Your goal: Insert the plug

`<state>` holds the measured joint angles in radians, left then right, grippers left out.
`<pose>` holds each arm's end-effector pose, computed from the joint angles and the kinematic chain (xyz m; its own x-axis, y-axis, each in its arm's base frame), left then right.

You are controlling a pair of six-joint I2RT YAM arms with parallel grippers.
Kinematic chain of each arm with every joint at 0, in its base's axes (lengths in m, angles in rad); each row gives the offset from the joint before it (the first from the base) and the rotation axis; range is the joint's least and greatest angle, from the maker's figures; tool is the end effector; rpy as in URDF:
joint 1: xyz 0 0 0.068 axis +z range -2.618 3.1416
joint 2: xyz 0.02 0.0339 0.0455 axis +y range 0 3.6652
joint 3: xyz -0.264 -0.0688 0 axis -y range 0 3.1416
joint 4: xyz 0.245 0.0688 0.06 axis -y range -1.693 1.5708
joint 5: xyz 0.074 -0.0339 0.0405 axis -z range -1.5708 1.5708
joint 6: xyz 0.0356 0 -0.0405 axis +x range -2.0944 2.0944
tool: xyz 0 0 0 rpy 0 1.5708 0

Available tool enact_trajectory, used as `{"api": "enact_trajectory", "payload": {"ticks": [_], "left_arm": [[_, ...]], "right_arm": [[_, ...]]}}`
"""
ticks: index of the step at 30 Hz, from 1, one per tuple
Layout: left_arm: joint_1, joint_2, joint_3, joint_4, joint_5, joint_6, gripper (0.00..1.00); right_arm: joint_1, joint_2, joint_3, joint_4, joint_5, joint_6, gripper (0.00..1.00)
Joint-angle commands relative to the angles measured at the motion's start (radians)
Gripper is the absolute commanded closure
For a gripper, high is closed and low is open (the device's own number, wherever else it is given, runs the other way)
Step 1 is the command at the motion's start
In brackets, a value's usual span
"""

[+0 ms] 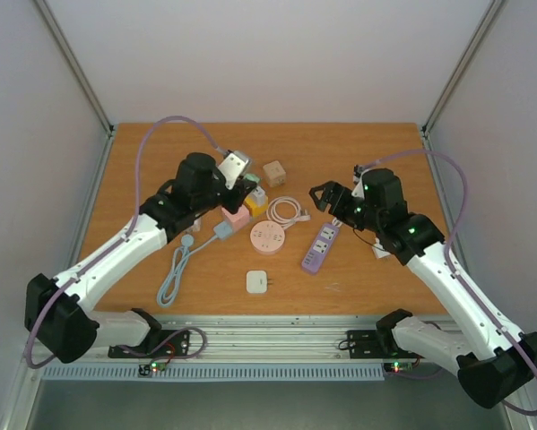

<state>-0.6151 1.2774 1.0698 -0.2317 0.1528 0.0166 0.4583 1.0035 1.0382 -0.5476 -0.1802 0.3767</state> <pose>0.2375 -0.1744 0.3280 -0.3360 0.2575 -0.9060 0.6885 0.7235 -0.0497 0.1908 0.1012 0.3511 -0.6208 0.0973 -0.7779 -0.3731 0.8360 0.4023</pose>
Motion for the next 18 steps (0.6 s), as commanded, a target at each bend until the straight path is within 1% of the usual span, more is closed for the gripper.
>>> {"api": "enact_trajectory", "payload": {"ticks": [1, 4, 7, 9, 10, 12, 14, 16, 18], "left_arm": [[0.076, 0.031, 0.078, -0.241, 0.077, 0.198, 1.0], [0.118, 0.051, 0.105, -0.302, 0.142, 0.265, 1.0], [0.126, 0.083, 0.113, -0.363, 0.143, 0.383, 1.0], [0.147, 0.132, 0.155, -0.438, 0.145, 0.459, 1.0], [0.16, 0.172, 0.2, -0.488, 0.143, 0.478, 1.0], [0.185, 0.25, 0.305, -0.603, 0.146, 0.502, 1.0], [0.204, 0.313, 0.389, -0.678, 0.171, 0.495, 1.0], [0.208, 0.349, 0.435, -0.717, 0.184, 0.49, 1.0], [0.21, 0.366, 0.441, -0.726, 0.182, 0.487, 1.0]], "right_arm": [[-0.019, 0.009, -0.05, -0.116, 0.038, -0.159, 0.13], [-0.022, 0.032, -0.042, -0.127, 0.033, -0.165, 0.13], [-0.025, 0.06, -0.029, -0.134, 0.031, -0.175, 0.13], [-0.026, 0.073, -0.026, -0.134, 0.029, -0.177, 0.13], [-0.027, 0.079, -0.028, -0.131, 0.027, -0.176, 0.13], [-0.027, 0.089, -0.034, -0.121, 0.022, -0.17, 0.13], [-0.028, 0.097, -0.039, -0.116, 0.013, -0.164, 0.13], [-0.03, 0.105, -0.04, -0.116, 0.005, -0.16, 0.13], [-0.03, 0.102, -0.042, -0.118, 0.006, -0.161, 0.13]]}}
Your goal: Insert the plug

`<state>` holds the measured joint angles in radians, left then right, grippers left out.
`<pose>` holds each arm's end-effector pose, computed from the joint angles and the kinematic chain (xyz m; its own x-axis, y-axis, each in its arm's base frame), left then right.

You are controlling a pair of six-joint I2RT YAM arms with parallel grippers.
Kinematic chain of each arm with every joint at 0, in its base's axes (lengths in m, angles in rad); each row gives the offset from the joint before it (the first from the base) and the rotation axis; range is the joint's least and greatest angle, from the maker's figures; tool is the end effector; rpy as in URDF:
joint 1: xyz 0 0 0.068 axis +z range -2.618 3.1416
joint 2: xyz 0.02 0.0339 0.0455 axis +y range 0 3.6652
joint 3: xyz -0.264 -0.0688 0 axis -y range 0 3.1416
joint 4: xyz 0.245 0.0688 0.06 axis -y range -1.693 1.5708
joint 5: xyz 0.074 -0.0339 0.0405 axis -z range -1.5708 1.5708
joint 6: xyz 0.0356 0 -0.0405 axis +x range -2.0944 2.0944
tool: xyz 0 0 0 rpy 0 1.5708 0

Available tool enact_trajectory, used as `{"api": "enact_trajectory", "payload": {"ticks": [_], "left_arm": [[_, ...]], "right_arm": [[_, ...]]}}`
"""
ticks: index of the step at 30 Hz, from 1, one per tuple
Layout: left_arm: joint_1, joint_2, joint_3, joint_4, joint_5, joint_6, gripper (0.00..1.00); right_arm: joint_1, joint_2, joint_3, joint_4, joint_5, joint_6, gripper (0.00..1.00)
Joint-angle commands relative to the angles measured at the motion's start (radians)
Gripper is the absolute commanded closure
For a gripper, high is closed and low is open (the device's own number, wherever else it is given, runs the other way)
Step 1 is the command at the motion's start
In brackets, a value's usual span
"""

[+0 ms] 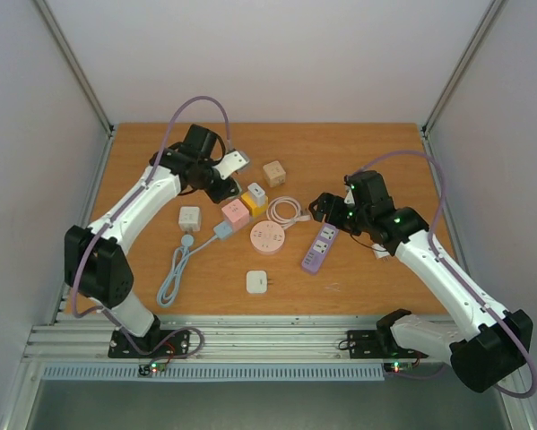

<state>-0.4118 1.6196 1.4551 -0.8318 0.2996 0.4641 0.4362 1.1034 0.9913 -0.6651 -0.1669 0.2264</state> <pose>0.3102 -0.1470 0.3056 -0.4509 0.6637 -0.5968 0.8178 0.5752 0.0217 0.2051 0.1021 0.3049 -0.7370 -0.0993 -0.6685 -0.3679 0.8887 0.2735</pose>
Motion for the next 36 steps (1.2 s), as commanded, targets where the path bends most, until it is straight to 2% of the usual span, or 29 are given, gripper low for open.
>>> {"api": "enact_trajectory", "payload": {"ticks": [1, 5, 8, 28, 36], "left_arm": [[0.01, 0.033, 0.057, -0.13, 0.036, 0.032, 1.0], [0.014, 0.121, 0.116, -0.213, 0.042, 0.022, 1.0], [0.015, 0.153, 0.125, -0.211, 0.047, 0.016, 1.0], [0.014, 0.168, -0.005, -0.075, -0.016, 0.009, 1.0], [0.014, 0.171, -0.005, -0.067, -0.067, 0.005, 1.0]], "right_arm": [[-0.009, 0.0, 0.001, 0.0, -0.006, -0.008, 0.13], [-0.01, -0.002, -0.014, 0.008, -0.029, -0.013, 0.13], [-0.01, 0.006, -0.021, 0.014, -0.038, -0.011, 0.13], [-0.011, 0.037, -0.033, 0.024, -0.039, 0.001, 0.13], [-0.013, 0.04, -0.033, 0.021, -0.034, 0.002, 0.13]]}}
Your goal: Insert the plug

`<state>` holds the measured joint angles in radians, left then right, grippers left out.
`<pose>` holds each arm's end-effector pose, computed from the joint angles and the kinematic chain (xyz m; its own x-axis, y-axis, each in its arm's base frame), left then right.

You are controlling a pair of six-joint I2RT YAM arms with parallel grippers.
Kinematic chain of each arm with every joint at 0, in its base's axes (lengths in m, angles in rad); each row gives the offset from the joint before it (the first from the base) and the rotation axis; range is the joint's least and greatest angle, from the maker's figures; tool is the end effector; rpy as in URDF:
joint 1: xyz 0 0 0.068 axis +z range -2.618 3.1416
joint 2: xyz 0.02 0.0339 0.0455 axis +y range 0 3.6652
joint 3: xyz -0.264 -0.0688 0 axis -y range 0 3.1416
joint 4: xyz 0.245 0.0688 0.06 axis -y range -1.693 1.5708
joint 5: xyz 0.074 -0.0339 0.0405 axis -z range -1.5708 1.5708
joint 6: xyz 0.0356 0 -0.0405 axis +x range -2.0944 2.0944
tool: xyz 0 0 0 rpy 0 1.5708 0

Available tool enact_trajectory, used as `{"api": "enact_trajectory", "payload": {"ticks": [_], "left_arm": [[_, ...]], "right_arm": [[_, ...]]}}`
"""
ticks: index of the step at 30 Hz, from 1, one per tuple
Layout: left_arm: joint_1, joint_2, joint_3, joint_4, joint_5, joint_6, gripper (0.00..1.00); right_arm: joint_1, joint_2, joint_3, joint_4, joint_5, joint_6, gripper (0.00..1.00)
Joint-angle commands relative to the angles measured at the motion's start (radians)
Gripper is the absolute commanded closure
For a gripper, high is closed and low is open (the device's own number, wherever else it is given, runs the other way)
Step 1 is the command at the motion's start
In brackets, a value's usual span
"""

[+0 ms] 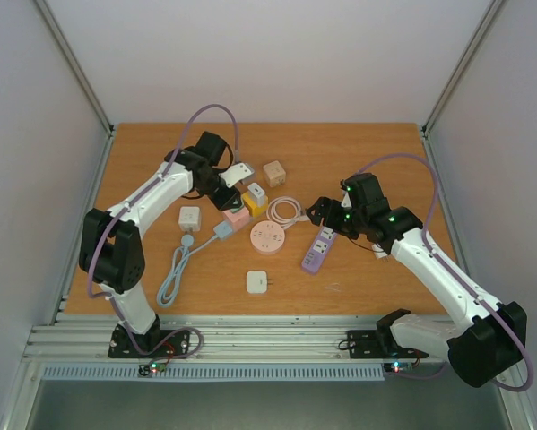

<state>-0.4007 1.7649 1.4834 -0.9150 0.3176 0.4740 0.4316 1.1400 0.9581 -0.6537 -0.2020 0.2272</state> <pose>0.3293 -0.1516 0.2618 -0.5454 0.7020 -0.4580 0.8144 0.5730 -0.0917 0.2101 0.1046 0.2873 -0.7762 -0.1145 -0.6200 -0.3666 0.8820 0.2961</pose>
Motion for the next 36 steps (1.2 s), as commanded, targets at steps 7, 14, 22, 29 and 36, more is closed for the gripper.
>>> {"api": "enact_trajectory", "payload": {"ticks": [7, 14, 22, 29, 36], "left_arm": [[0.003, 0.007, -0.026, -0.031, -0.118, 0.005, 1.0], [0.003, 0.025, 0.007, -0.062, -0.048, 0.004, 1.0], [0.003, 0.014, -0.001, -0.111, -0.047, -0.004, 1.0], [0.002, 0.039, -0.009, -0.08, -0.054, -0.012, 0.99], [0.002, 0.062, -0.089, -0.027, -0.058, -0.016, 1.0]], "right_arm": [[-0.008, 0.004, 0.002, 0.012, 0.004, 0.0, 0.13], [-0.008, 0.014, -0.001, 0.015, -0.004, 0.003, 0.13], [-0.009, 0.013, -0.003, 0.009, 0.006, 0.0, 0.13], [-0.008, 0.026, -0.007, 0.012, 0.0, 0.001, 0.13], [-0.01, 0.027, -0.009, 0.011, 0.01, 0.003, 0.13]]}}
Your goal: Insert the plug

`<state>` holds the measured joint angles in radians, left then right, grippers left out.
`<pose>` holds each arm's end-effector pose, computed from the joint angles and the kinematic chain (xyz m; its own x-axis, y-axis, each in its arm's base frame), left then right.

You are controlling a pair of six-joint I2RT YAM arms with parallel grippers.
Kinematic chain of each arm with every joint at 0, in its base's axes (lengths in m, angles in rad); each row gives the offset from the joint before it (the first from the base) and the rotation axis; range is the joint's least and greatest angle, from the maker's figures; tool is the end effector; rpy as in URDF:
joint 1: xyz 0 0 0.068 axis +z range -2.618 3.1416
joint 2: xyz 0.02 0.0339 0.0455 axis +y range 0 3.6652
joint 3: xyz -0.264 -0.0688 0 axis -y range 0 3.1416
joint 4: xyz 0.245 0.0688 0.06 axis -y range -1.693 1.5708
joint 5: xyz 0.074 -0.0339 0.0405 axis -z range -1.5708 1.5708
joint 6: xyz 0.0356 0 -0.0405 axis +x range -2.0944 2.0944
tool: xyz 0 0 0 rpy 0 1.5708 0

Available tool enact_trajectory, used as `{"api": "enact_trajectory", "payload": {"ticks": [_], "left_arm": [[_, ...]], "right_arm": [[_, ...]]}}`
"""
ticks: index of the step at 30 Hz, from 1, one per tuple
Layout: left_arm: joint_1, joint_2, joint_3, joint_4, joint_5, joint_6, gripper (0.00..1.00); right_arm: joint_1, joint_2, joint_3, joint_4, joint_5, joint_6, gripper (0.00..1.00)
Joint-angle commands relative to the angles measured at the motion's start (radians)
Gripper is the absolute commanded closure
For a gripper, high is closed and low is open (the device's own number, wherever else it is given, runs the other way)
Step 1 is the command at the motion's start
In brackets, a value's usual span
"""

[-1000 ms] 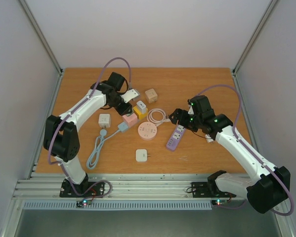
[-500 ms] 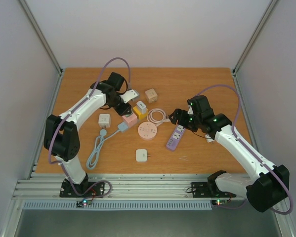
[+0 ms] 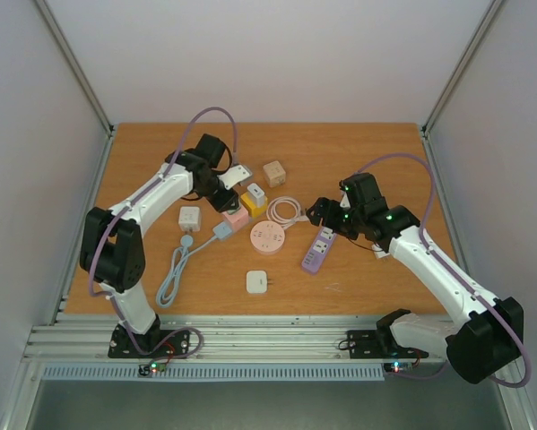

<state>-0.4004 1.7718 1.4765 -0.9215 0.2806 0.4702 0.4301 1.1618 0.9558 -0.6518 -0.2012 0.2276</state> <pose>0.3296 -0.1502 0.2568 -0.5603 0.7099 -0.4267 0.8041 0.5899 -0.0745 0.2137 0.1058 0.2820 -0.7888 -0.1186 -0.6031 -0.3586 0.8857 0.2949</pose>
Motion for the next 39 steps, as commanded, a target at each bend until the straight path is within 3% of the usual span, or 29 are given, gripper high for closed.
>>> {"api": "enact_trajectory", "payload": {"ticks": [1, 10, 20, 22, 24, 29, 39], "left_arm": [[-0.001, 0.057, -0.097, -0.01, -0.023, -0.018, 1.0], [-0.017, 0.067, -0.201, 0.067, -0.08, -0.032, 1.0], [-0.028, 0.076, -0.129, 0.012, -0.102, -0.053, 0.96], [-0.032, 0.058, -0.109, 0.002, -0.091, -0.064, 0.83], [-0.035, 0.037, -0.076, -0.002, -0.071, -0.082, 0.63], [-0.038, -0.059, -0.018, 0.081, -0.032, -0.16, 0.33], [-0.037, -0.375, -0.157, 0.342, -0.101, -0.287, 0.07]], "right_arm": [[-0.008, 0.006, -0.004, 0.009, 0.009, 0.002, 0.13], [-0.01, 0.022, 0.006, -0.006, 0.031, -0.01, 0.13], [-0.01, 0.015, 0.008, -0.072, 0.194, 0.031, 0.12], [-0.01, 0.015, 0.015, -0.087, 0.247, 0.039, 0.12], [-0.01, 0.018, 0.026, -0.094, 0.283, 0.037, 0.12], [-0.014, 0.041, 0.067, -0.105, 0.343, 0.019, 0.1], [-0.011, 0.24, 0.217, 0.01, 0.187, -0.13, 0.07]]}}
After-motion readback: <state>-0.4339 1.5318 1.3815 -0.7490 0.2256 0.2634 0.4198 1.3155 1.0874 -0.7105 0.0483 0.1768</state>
